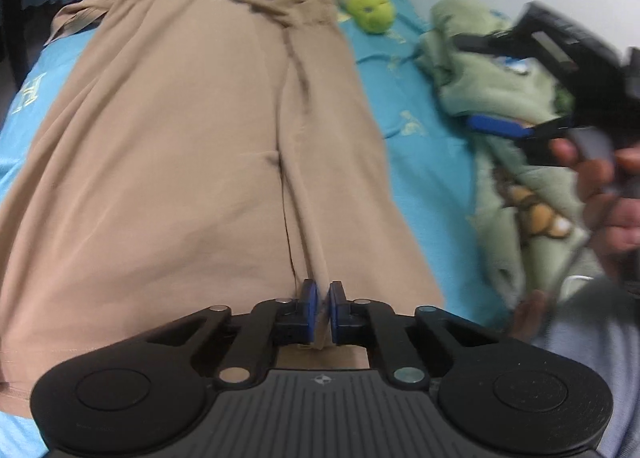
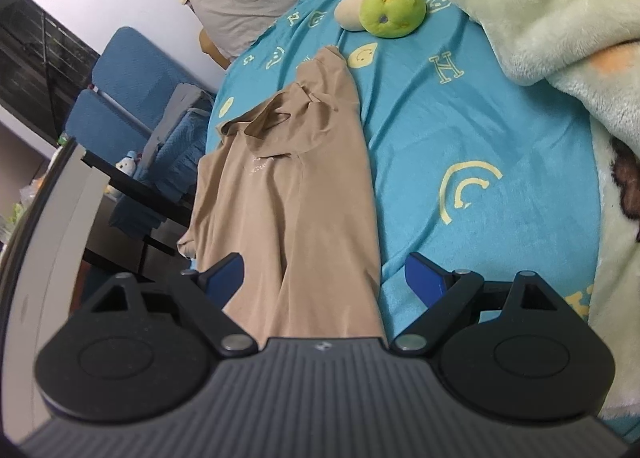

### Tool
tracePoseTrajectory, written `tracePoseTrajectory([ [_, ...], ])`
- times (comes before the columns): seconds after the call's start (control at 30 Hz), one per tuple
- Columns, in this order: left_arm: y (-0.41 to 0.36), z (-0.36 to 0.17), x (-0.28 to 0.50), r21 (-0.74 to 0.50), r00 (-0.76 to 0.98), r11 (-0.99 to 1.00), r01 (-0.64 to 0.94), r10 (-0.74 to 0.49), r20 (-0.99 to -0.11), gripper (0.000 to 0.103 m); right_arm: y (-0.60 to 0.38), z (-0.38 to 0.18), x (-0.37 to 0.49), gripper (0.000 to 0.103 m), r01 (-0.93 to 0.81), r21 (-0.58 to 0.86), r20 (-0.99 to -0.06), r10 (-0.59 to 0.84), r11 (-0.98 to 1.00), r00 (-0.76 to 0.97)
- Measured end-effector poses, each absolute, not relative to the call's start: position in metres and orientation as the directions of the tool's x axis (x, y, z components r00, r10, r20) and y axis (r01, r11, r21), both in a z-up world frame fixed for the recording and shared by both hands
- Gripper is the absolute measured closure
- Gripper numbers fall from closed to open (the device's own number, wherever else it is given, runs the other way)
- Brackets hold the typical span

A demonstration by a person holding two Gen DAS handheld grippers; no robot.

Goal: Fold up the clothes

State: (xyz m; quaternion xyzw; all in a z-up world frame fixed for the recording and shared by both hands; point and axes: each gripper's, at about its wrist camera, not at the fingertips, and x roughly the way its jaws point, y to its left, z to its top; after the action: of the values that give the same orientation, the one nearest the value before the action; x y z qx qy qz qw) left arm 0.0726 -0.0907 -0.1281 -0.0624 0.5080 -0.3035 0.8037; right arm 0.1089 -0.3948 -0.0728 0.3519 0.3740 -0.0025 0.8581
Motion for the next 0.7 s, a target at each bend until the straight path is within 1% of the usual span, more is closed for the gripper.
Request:
tracePoseTrajectory([
  [0.13, -0.075, -0.123, 0.062, -0.496, 0.288, 0.744, 0.447, -0.645, -0.708, 0.101, -0.394, -0.073, 0.110, 0.014, 0.273, 0.587, -0.656, 0.250, 0.762, 0.713],
  [0.2, -0.071, -0.119, 0.057, -0.521, 0.275, 0.732, 0.438, -0.661, -0.698, 0.101, -0.393, -0.072, 0.110, 0.014, 0.273, 0.572, -0.660, 0.237, 0.773, 0.713],
  [0.37, -0.080, -0.154, 0.061, -0.434, 0.227, 0.814, 0.387, -0.540, -0.811, 0.101, -0.387, -0.070, 0.115, 0.014, 0.248, 0.536, -0.670, 0.227, 0.807, 0.707],
  [0.4, -0.082, -0.160, 0.062, -0.419, 0.224, 0.821, 0.388, -0.525, -0.821, 0.100, -0.385, -0.070, 0.116, 0.014, 0.241, 0.527, -0.672, 0.226, 0.815, 0.705],
  [0.53, -0.083, -0.155, 0.060, -0.394, 0.269, 0.820, 0.414, -0.524, -0.808, 0.098, -0.378, -0.064, 0.115, 0.014, 0.208, 0.490, -0.667, 0.210, 0.847, 0.714],
  [0.57, -0.083, -0.151, 0.059, -0.382, 0.291, 0.825, 0.417, -0.519, -0.804, 0.091, -0.377, -0.062, 0.115, 0.014, 0.199, 0.480, -0.666, 0.207, 0.854, 0.717],
  [0.6, -0.084, -0.148, 0.058, -0.368, 0.314, 0.830, 0.419, -0.513, -0.799, 0.080, -0.375, -0.060, 0.115, 0.014, 0.191, 0.470, -0.664, 0.203, 0.862, 0.720],
  [0.63, -0.084, -0.144, 0.057, -0.355, 0.336, 0.835, 0.420, -0.507, -0.794, 0.074, -0.373, -0.058, 0.114, 0.014, 0.180, 0.462, -0.659, 0.200, 0.868, 0.725],
  [0.7, -0.084, -0.134, 0.054, -0.323, 0.388, 0.844, 0.428, -0.495, -0.777, 0.048, -0.368, -0.052, 0.112, 0.014, 0.156, 0.448, -0.643, 0.195, 0.881, 0.740],
])
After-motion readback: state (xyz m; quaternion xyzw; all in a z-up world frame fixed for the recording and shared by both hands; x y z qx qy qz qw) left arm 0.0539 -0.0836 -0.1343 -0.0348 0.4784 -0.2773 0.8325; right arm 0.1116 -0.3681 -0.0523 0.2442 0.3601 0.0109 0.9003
